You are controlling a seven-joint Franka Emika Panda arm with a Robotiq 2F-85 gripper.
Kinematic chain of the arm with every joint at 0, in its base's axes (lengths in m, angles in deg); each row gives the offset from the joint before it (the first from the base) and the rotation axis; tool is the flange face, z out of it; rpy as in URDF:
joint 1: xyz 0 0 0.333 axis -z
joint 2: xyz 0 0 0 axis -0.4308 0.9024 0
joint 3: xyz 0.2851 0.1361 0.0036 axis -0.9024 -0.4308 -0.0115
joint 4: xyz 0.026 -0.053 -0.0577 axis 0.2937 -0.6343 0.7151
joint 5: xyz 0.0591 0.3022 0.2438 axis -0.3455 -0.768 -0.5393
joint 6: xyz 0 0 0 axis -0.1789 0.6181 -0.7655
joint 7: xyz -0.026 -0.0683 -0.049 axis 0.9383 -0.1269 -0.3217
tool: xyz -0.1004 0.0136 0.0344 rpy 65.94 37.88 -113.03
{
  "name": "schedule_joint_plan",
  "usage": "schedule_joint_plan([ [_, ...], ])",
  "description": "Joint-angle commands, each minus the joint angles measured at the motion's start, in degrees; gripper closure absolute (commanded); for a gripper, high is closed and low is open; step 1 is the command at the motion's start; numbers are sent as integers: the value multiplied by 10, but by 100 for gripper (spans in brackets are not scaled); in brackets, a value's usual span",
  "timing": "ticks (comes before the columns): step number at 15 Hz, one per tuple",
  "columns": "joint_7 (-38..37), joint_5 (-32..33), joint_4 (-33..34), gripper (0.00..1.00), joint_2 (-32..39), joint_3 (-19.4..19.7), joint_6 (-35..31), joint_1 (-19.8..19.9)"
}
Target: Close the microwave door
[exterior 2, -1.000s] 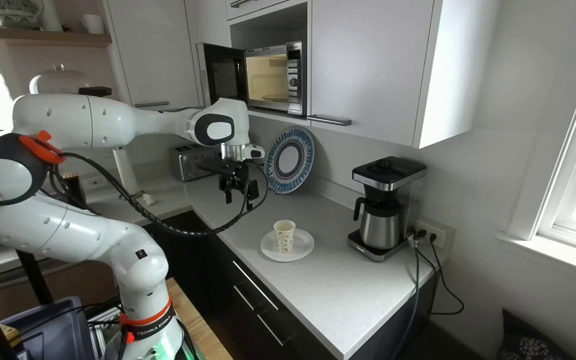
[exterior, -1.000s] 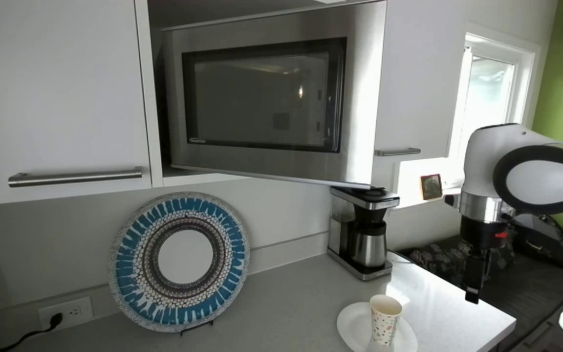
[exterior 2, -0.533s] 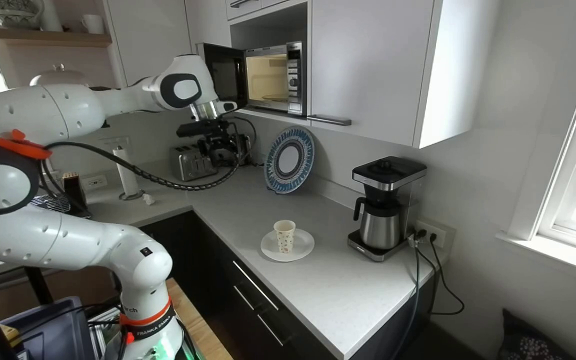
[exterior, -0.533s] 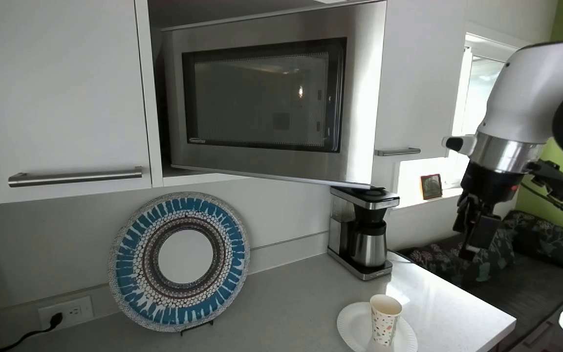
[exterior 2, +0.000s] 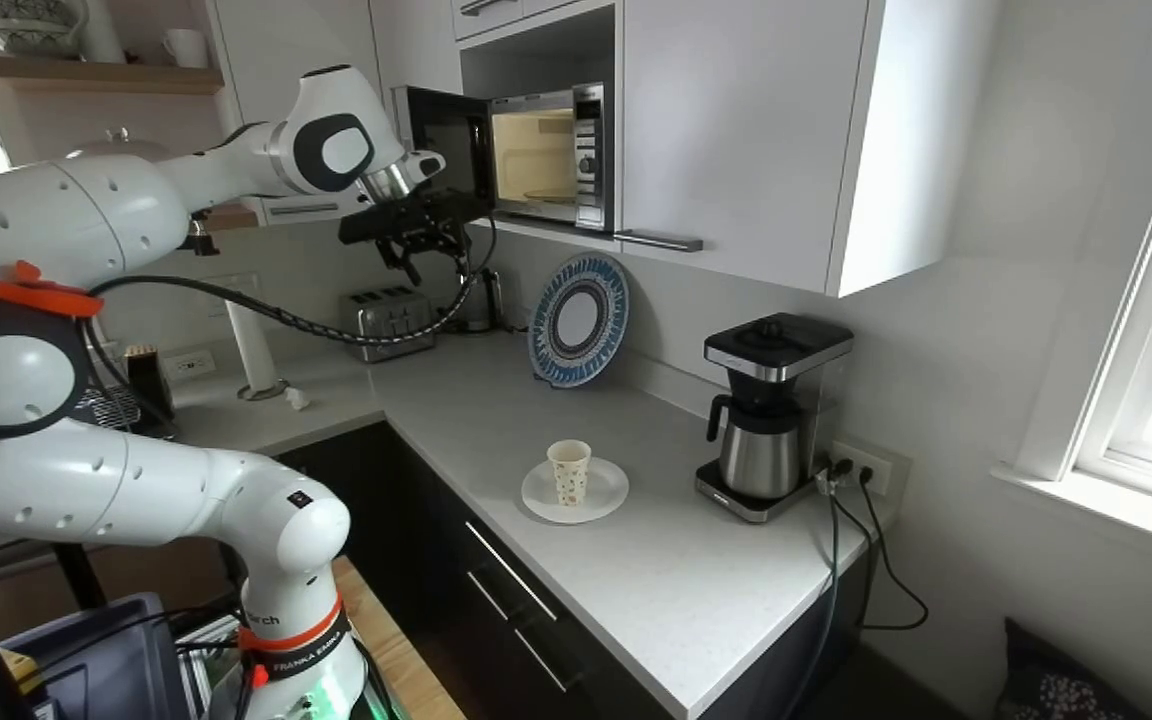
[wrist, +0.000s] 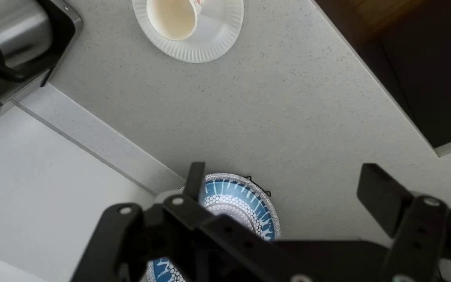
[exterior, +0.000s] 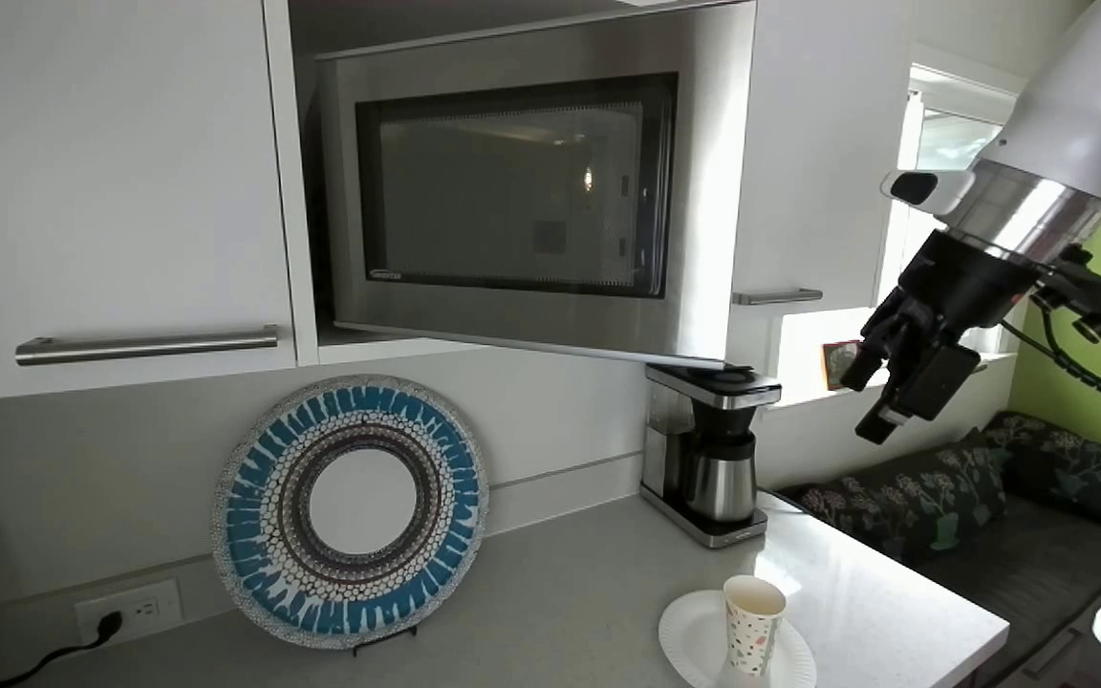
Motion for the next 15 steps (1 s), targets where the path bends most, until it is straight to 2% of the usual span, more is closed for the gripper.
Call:
schedule_joint_plan([
  [1, -1, 1, 2, 0, 2, 1, 2, -1],
  [3, -4, -1, -3, 0, -2, 1, -6, -1],
  [10, -102, -106, 31, 0, -29, 16, -47, 3],
  [15, -153, -190, 40, 0, -34, 9, -87, 2],
])
